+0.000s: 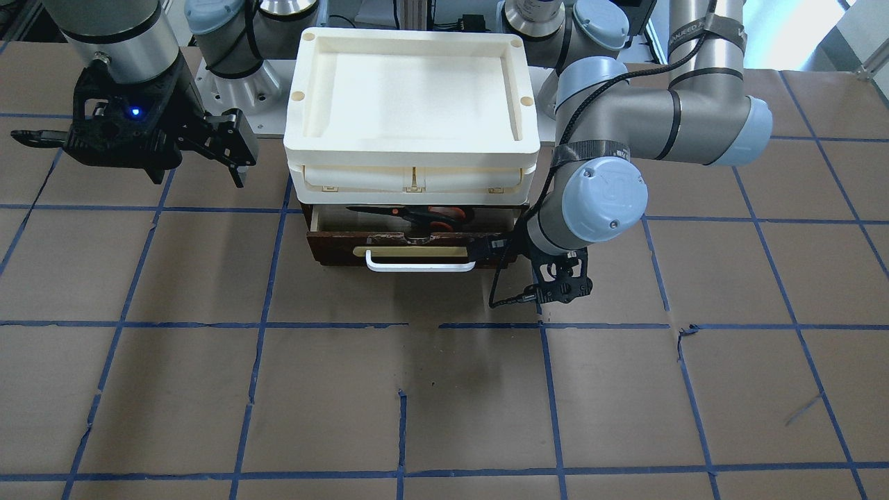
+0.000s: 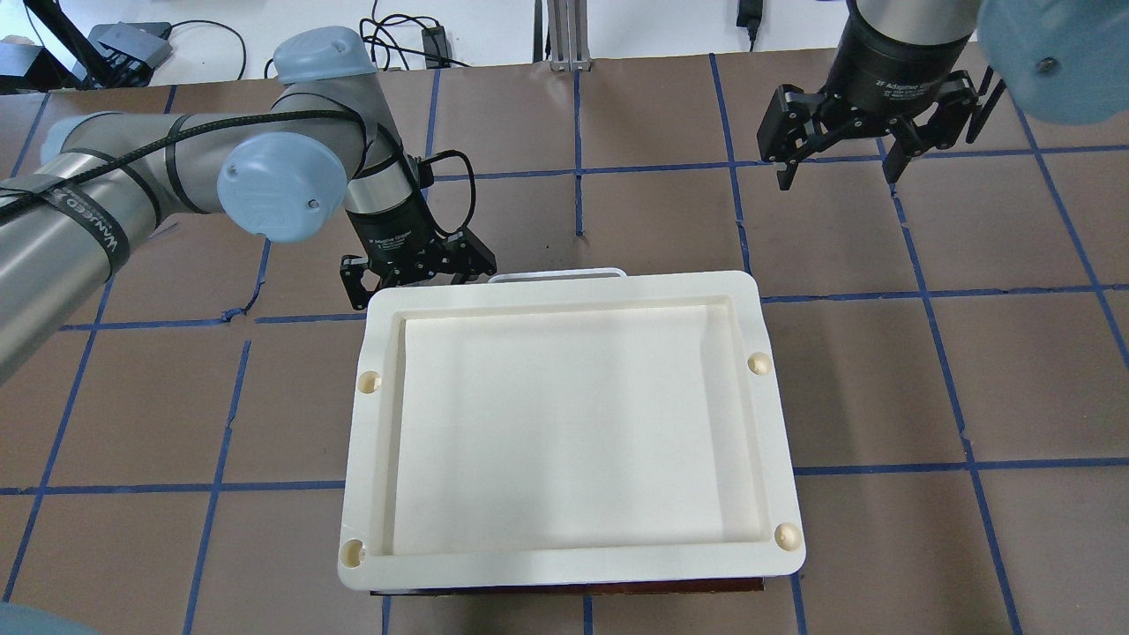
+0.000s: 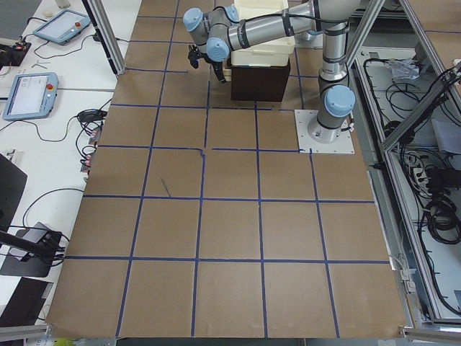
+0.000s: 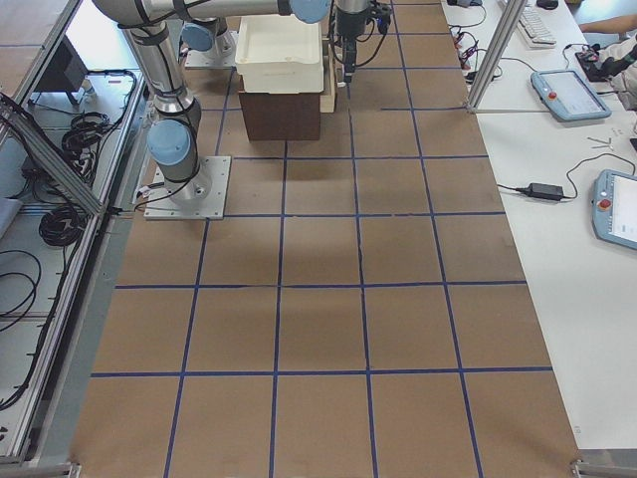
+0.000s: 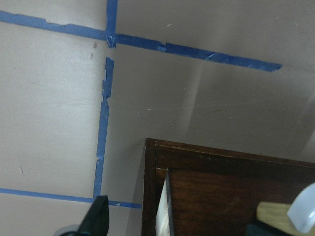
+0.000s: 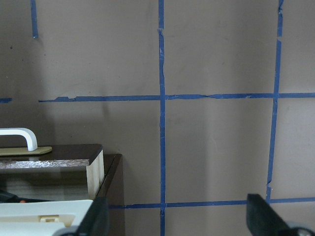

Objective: Put scissors in drawer and close it
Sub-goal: 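Push the drawer closed with the left gripper, away from the robot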

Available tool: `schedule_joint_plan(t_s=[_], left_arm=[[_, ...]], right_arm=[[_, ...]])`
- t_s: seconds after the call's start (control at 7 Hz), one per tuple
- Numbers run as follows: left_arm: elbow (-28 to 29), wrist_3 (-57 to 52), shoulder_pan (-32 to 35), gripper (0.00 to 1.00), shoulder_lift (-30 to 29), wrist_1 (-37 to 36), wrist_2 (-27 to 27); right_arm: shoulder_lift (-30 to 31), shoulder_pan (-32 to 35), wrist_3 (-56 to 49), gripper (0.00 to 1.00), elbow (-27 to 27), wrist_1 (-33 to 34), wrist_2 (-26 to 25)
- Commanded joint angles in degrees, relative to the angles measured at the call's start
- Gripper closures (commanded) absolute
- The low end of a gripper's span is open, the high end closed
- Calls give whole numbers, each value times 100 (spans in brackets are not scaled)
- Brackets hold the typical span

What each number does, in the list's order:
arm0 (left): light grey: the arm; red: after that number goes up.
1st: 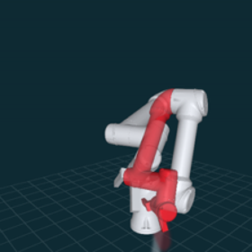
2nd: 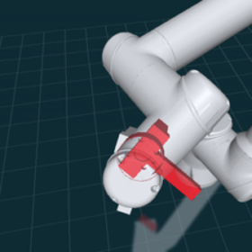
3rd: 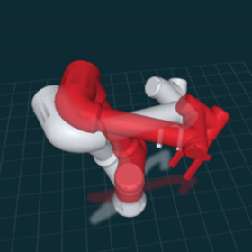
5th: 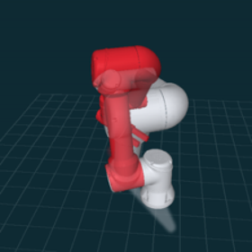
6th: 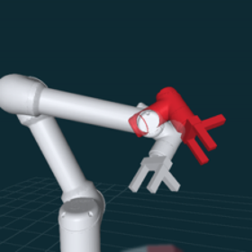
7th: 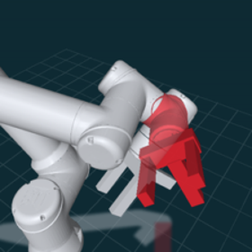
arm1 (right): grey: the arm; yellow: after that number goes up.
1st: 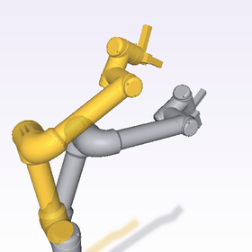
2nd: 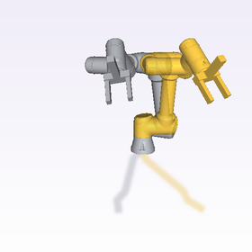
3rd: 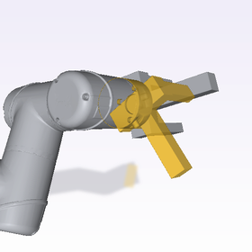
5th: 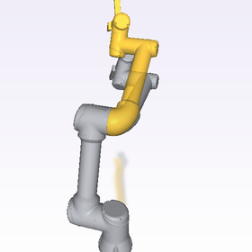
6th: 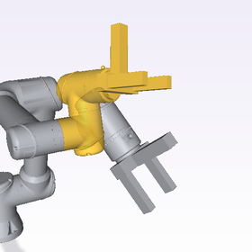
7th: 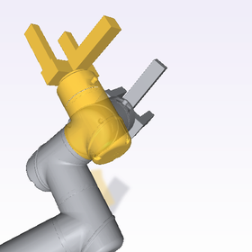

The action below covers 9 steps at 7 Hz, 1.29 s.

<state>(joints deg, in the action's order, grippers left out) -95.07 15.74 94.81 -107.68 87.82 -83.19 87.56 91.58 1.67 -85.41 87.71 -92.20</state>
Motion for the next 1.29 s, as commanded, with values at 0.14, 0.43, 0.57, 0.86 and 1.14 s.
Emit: schedule_joint_plan(t_s=[0.14, 0.43, 0.57, 0.86, 1.14], left_arm=[[-3, 140, 20, 0, 1, 296, 4], [-3, 149, 64, 0, 1, 586, 13], [-3, 158, 73, 0, 1, 605, 13], [-3, 158, 73, 0, 1, 631, 22], [128, 18, 64, 0, 1, 299, 22]], right_arm=[[-2, 9, 0, 0, -2, 0, 0], [-2, 9, 0, 0, -2, 0, 0], [-2, 9, 0, 0, -2, 0, 0], [-2, 9, 0, 0, -2, 0, 0], [-2, 9, 0, 0, -2, 0, 0]])
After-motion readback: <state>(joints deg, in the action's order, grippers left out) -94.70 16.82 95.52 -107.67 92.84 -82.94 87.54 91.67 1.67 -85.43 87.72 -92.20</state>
